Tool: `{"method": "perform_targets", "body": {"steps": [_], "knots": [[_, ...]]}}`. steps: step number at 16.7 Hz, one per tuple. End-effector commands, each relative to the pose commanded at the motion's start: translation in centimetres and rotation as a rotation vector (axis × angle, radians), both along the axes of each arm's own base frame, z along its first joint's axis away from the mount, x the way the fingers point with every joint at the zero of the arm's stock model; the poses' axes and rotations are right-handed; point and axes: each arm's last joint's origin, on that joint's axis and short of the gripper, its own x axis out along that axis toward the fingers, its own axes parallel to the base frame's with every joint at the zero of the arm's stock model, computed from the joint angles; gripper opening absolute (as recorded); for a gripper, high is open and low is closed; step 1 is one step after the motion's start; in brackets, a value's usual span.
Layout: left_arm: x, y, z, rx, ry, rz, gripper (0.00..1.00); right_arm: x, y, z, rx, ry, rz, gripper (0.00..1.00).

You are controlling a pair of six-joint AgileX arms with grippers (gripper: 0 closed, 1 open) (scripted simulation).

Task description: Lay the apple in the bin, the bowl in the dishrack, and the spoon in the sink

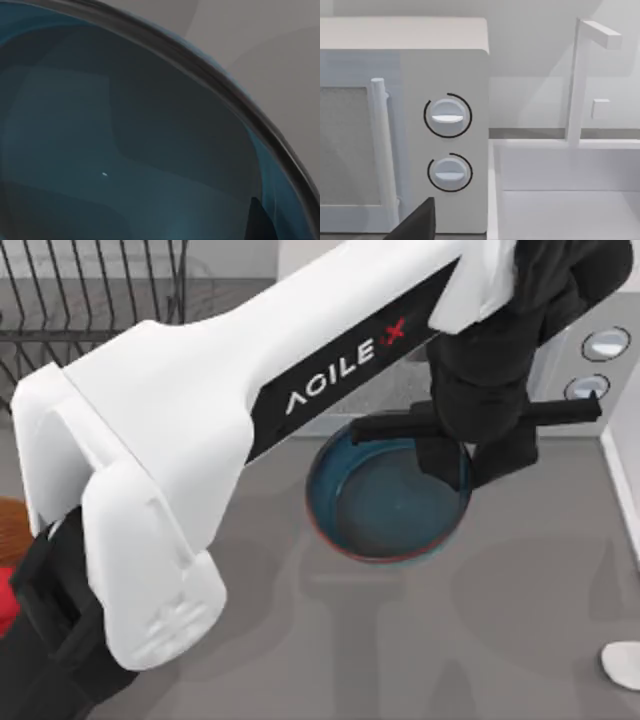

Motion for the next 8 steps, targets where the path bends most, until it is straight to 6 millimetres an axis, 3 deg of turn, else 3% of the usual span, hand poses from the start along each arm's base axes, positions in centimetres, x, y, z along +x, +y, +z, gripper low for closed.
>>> {"method": "perform_targets", "body": {"steps": [2,5,8], "knots": [[2.7,4.2,2.4,-0.065,-0.070,0.045,0.00,0.0,0.0,0.0,0.000,0.000,0.000,1.00],[5.4,12.7,6.7,-0.176,-0.236,0.113,0.00,0.0,0.0,0.0,0.000,0.000,0.000,1.00],[5.1,22.1,10.6,-0.258,-0.478,0.160,0.00,0.0,0.0,0.0,0.000,0.000,0.000,1.00]]}}
